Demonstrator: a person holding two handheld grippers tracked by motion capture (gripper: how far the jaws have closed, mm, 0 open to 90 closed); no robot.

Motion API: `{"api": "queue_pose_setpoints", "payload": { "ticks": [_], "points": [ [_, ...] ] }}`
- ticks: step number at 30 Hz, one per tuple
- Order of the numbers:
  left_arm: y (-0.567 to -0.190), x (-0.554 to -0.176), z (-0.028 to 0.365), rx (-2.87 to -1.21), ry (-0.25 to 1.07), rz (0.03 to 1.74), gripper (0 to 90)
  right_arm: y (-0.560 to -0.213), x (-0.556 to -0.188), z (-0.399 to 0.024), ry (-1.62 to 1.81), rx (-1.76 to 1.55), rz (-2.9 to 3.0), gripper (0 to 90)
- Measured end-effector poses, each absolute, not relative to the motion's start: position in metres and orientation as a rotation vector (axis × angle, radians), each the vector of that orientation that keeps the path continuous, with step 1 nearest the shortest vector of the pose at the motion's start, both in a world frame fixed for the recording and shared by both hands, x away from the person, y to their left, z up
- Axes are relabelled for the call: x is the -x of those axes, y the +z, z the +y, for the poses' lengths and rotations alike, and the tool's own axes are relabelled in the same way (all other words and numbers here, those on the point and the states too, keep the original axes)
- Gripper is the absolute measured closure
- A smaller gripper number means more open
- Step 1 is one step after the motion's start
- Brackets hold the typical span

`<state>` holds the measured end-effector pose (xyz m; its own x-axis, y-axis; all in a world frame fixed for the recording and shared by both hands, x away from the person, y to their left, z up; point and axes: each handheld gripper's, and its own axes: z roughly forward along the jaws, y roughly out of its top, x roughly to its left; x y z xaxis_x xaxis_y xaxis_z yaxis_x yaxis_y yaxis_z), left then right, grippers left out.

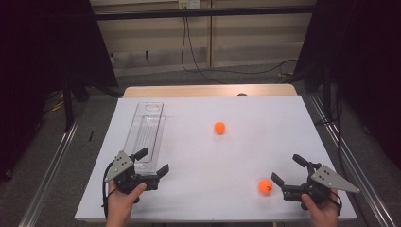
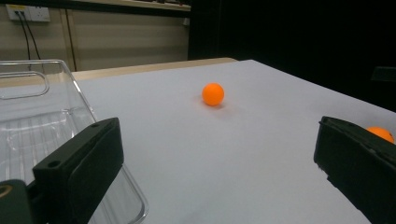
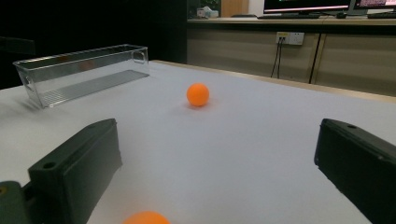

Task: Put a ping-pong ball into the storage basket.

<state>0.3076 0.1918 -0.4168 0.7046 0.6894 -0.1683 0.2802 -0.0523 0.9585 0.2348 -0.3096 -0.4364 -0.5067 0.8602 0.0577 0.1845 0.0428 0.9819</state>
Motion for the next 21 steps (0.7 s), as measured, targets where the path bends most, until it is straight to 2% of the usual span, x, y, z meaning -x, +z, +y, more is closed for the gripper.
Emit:
{"api": "queue_pose_setpoints", "payload": {
  "ticks": [21],
  "points": [
    [-0.415,-0.314,0.164,-1.680,0.346,0.756,1.6,-0.436,-0.235,-0.310,1.506,-1.054,1.749,0.2]
  ]
}}
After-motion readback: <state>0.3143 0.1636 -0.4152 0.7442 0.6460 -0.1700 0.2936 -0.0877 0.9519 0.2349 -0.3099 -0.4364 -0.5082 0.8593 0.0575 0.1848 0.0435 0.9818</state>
